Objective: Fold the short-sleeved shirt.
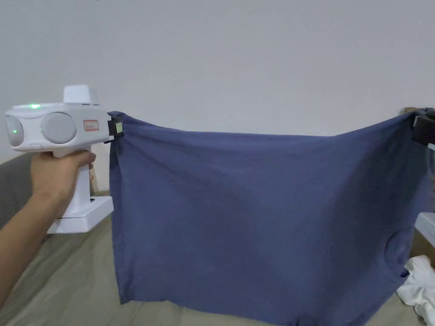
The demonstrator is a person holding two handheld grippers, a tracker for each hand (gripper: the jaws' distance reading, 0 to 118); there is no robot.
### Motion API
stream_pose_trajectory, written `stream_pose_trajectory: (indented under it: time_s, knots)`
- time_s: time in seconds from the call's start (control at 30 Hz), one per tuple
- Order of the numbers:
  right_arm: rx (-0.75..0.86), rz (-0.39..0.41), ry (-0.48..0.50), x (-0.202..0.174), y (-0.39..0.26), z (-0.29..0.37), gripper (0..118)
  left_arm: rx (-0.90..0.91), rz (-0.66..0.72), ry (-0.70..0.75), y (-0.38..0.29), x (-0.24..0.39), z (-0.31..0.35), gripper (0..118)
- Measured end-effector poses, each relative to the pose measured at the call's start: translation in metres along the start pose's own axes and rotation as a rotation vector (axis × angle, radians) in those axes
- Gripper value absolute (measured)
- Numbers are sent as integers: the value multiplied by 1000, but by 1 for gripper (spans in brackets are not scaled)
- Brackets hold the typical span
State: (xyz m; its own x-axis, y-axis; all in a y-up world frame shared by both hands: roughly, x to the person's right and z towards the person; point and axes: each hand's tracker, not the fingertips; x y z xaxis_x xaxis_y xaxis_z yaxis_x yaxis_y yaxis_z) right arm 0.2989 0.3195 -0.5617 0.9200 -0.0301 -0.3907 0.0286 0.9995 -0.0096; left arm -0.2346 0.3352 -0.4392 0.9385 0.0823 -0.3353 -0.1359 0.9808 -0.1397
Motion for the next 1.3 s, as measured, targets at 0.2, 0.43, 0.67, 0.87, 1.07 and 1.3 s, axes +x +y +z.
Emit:
stream_pose_trajectory:
  time_s: [0.2,0.43,0.67,0.87,1.07,1.3]
  knots:
    - [36,7,3,10,31,-27,2,44,13,-11,25,8,-16,0]
    - [-55,26,-10,31,-29,-67,2,-18,-45,-2,-33,21,-79,0]
    - [-225,-9,-36,49,-150,-95,2,-163,-60,-7,-151,24,-138,0]
    - [-355,-68,-49,51,-242,-86,2,-316,-42,-4,-252,21,-144,0]
    - [-443,-135,-29,45,-310,-28,2,-449,14,2,-338,2,-99,0]
    - [-551,-180,-14,24,-363,71,2,-580,15,34,-412,-26,-30,0]
